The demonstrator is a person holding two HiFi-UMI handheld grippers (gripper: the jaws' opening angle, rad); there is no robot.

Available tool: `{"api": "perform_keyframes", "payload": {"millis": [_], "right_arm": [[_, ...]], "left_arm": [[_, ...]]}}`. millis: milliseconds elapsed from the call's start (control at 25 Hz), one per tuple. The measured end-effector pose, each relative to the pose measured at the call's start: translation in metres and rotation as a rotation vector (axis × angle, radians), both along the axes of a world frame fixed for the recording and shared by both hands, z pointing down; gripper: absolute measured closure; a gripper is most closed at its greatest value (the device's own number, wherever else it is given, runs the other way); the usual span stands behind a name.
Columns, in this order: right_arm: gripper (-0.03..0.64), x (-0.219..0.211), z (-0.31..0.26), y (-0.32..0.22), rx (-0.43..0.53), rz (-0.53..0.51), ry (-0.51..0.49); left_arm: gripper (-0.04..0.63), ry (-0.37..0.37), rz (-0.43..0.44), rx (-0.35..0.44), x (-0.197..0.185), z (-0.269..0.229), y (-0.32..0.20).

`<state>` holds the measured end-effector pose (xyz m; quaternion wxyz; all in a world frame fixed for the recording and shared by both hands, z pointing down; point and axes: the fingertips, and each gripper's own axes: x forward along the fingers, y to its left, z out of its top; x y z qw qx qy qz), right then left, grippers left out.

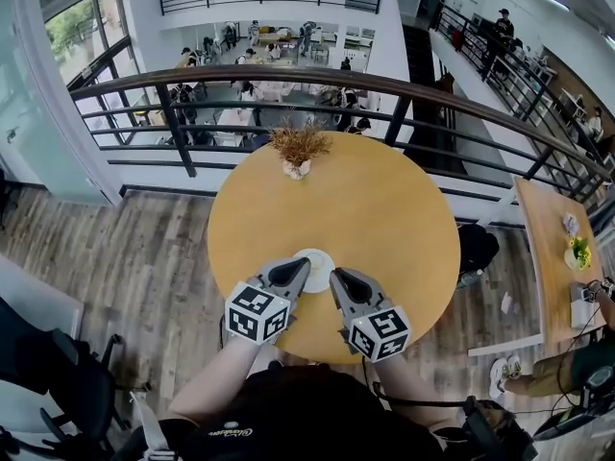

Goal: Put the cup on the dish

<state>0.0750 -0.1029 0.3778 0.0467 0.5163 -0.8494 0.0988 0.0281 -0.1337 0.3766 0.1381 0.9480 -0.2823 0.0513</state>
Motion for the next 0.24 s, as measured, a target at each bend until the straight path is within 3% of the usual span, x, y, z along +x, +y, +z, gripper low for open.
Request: {"api": "perform_keyframes", "payload": {"millis": [240], "right_arm": [[0.586,-0.0063,0.0039,-0.0019,-0.006,-0.009,-0.002]], "left_arm": [[0.601,-0.004,-0.003,0.01,-0.0028,0.0011,-0.0042]]}}
